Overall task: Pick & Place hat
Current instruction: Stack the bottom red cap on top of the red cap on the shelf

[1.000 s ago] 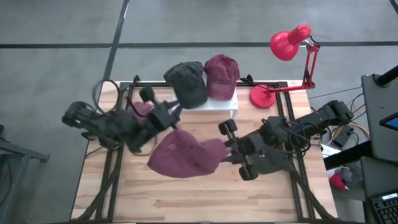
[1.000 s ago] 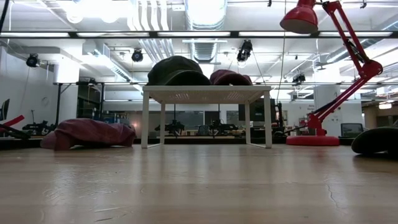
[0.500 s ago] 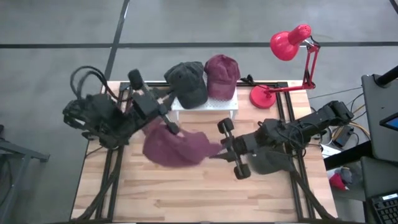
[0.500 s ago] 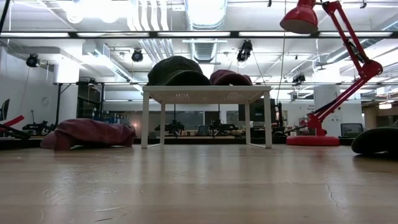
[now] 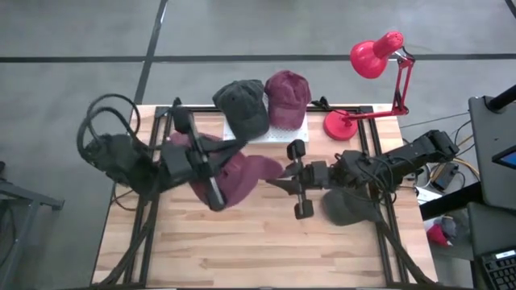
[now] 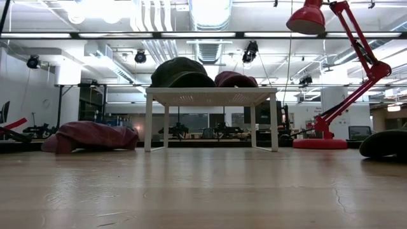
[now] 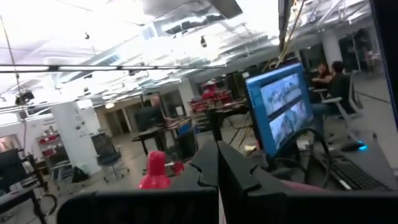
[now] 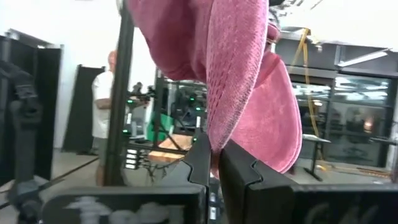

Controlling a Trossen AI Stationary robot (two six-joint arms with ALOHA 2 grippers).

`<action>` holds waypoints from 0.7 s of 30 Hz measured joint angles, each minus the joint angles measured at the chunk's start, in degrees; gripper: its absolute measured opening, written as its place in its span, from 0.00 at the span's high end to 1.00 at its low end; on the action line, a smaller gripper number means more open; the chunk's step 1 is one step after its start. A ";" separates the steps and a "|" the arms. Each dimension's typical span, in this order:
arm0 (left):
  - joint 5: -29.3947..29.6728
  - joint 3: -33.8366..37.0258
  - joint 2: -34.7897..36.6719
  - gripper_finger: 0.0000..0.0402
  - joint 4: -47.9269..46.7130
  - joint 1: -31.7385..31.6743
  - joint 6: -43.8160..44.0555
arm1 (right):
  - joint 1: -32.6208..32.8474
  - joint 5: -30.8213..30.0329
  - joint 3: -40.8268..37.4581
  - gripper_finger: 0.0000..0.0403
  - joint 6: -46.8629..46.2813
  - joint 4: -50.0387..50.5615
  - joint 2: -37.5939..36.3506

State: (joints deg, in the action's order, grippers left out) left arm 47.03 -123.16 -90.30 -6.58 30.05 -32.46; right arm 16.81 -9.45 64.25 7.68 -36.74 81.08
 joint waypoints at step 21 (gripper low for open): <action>18.15 -12.00 0.66 1.00 0.83 0.26 -26.37 | 1.74 3.53 0.05 0.97 3.89 -1.39 -0.05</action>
State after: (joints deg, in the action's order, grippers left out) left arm 65.18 -135.16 -89.65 -5.75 30.30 -58.84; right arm 18.55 -5.92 64.30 11.57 -38.13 81.02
